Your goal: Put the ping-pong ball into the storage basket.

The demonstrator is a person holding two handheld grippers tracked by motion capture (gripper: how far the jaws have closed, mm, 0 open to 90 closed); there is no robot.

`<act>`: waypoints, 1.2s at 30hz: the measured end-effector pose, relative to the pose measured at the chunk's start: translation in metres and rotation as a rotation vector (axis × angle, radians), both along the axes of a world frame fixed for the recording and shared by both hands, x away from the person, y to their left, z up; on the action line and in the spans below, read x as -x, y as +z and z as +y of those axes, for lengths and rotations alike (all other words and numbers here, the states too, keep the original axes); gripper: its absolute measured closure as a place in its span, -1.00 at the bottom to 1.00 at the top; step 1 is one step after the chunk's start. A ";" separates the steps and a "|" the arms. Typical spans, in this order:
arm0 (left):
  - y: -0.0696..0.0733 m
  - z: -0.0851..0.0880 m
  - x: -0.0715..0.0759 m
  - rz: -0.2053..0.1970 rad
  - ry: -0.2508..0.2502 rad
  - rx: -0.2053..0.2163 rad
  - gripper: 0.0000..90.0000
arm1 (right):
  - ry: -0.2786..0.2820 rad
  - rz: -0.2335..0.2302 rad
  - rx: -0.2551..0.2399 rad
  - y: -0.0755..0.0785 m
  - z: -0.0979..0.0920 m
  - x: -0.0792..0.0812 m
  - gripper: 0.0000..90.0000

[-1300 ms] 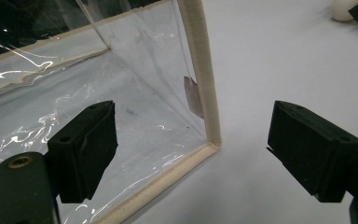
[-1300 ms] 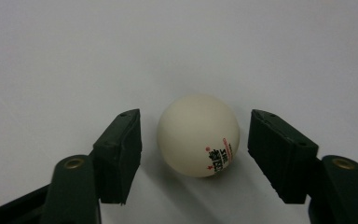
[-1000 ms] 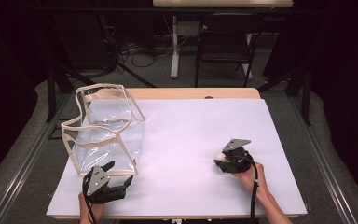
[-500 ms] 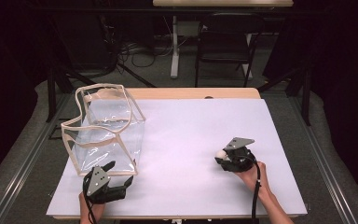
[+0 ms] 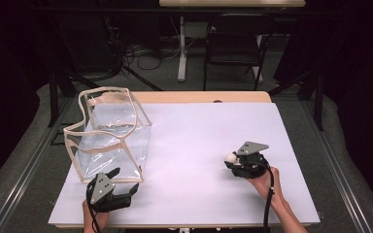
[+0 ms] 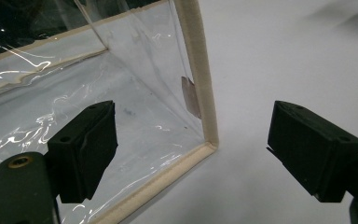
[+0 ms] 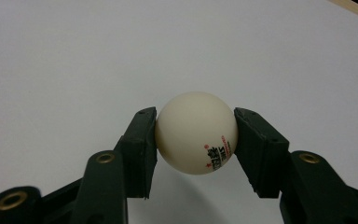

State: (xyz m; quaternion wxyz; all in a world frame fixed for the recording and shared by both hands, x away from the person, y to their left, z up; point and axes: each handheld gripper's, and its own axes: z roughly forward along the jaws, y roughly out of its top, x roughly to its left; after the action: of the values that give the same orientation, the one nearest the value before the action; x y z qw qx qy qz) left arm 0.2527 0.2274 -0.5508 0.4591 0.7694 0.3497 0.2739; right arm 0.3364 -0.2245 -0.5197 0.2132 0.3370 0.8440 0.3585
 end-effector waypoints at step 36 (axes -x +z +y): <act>0.000 0.000 0.001 0.002 0.002 -0.004 -0.65 | 0.020 -0.066 -0.036 0.028 0.005 0.009 0.13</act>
State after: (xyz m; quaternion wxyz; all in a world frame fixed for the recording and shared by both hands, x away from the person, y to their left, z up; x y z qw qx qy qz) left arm 0.2522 0.2272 -0.5508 0.4567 0.7703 0.3505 0.2743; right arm 0.3270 -0.2199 -0.4916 0.2314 0.3204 0.8332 0.3867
